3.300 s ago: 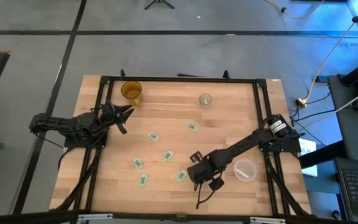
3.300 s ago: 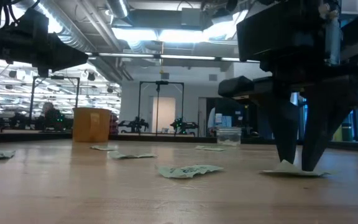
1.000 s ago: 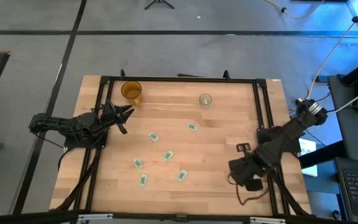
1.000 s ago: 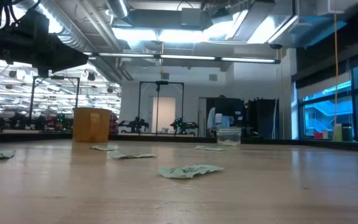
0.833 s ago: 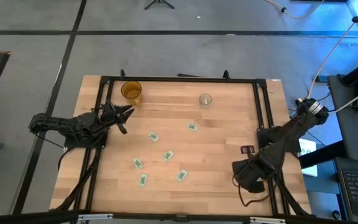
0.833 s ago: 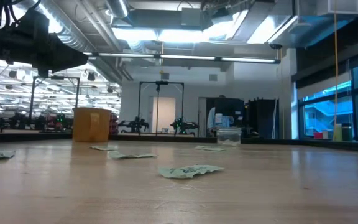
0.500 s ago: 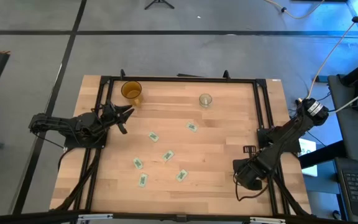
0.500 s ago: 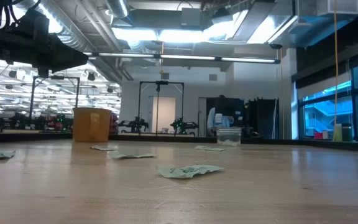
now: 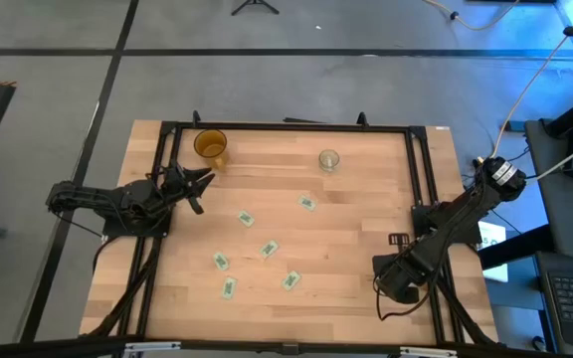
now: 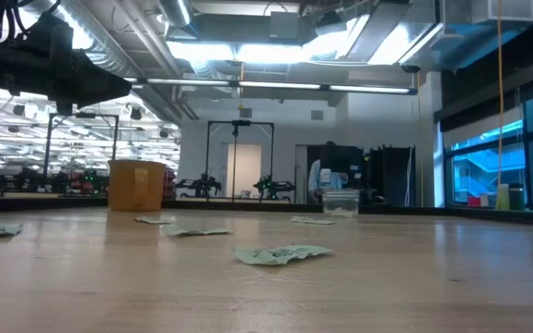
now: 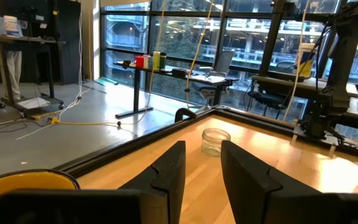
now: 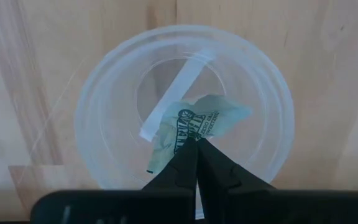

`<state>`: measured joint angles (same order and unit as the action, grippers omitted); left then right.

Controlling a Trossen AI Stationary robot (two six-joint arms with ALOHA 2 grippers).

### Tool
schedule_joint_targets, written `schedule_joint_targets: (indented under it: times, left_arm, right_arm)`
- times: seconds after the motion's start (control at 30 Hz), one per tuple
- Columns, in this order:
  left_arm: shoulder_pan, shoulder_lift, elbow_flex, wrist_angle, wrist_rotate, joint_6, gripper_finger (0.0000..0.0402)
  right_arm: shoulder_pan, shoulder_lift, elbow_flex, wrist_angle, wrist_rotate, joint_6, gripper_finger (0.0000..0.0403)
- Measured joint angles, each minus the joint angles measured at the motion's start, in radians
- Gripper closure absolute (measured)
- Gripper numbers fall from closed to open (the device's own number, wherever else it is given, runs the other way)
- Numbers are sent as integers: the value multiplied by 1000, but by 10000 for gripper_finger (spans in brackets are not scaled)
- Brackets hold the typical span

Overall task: Pick and place Stevia / Truvia into bins
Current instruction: Put the stevia packet into the transparent container

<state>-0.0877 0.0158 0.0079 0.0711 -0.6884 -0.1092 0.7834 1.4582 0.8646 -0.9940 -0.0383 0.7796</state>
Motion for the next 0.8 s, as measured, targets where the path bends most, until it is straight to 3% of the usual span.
schedule_joint_targets:
  times: [0.23,0.63,0.8]
  left_arm:
    - [0,0,0,0,0,0,304]
    - [0,0,0,0,0,0,304]
    - [0,0,0,0,0,0,304]
  right_arm:
    - [0,0,0,0,0,-19,390]
    - [0,0,0,-2,-2,-24,335]
    - [-1,0,46,-41,-60,-24,332]
